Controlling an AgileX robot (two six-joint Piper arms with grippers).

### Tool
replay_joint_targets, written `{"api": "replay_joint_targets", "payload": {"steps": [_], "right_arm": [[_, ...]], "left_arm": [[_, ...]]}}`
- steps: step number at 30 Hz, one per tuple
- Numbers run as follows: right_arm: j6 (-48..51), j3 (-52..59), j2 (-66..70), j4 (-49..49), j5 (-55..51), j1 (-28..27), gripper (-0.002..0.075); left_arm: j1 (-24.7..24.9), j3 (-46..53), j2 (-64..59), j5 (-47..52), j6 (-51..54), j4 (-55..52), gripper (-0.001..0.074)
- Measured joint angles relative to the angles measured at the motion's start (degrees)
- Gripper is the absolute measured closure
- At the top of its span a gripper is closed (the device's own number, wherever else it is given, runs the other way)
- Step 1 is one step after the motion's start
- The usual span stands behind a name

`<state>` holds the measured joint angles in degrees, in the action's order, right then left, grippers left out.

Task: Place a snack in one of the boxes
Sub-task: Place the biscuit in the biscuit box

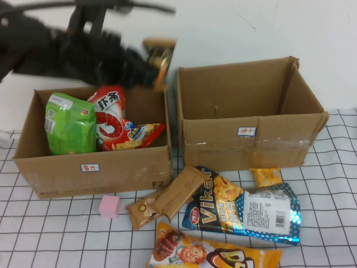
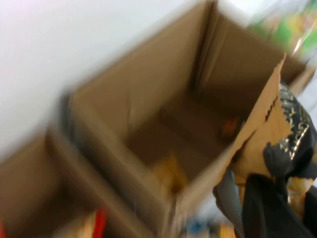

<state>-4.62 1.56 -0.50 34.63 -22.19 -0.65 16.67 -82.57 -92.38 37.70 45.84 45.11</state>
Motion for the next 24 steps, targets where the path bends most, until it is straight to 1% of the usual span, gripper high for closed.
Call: {"api": "replay_joint_targets", "payload": {"steps": [3,5,9,12,13,15,18,19,20,22,23,24], "right_arm": [[0.0,0.0,0.0,0.0,0.0,0.0,0.0727],[0.0,0.0,0.0,0.0,0.0,0.0,0.0727],[0.0,0.0,0.0,0.1,0.0,0.0,0.0727],[0.0,0.0,0.0,0.1,0.0,0.0,0.0727],[0.0,0.0,0.0,0.1,0.0,0.0,0.0727],[0.0,0.0,0.0,0.1,0.0,0.0,0.0727],[0.0,0.0,0.0,0.2,0.0,0.0,0.0727],[0.0,0.0,0.0,0.3,0.0,0.0,0.0727],[0.0,0.0,0.0,0.3,0.0,0.0,0.0727],[0.0,0.0,0.0,0.3,0.0,0.0,0.0727],[0.0,0.0,0.0,0.3,0.0,0.0,0.0727],[0.0,0.0,0.0,0.3,0.0,0.0,0.0727]], "left_arm": [[1.6,-3.7,-3.8,-2.5,9.1,7.5,0.0705],[3.2,-5.8,-6.8,-4.9,13.0,10.2,0.0705],[6.4,-10.2,-14.6,-12.3,15.6,12.5,0.0703],[7.4,-15.4,-21.3,-13.6,16.2,13.0,0.0661],[7.5,-17.4,-23.7,-13.1,16.3,13.1,0.0623],[7.5,-20.8,-28.3,-11.4,16.3,13.4,0.0519],[7.5,-24.4,-33.2,-8.9,14.5,12.9,0.0295],[7.5,-24.9,-34.2,-8.1,13.7,12.0,0.0231],[7.5,-25.3,-34.8,-7.2,13.0,10.8,0.0185],[7.2,-26.0,-34.9,-5.1,11.7,8.3,0.0156],[7.0,-26.4,-34.5,-3.6,10.7,6.2,0.0169],[6.7,-26.7,-33.6,-2.1,9.4,3.7,0.0197]]}}
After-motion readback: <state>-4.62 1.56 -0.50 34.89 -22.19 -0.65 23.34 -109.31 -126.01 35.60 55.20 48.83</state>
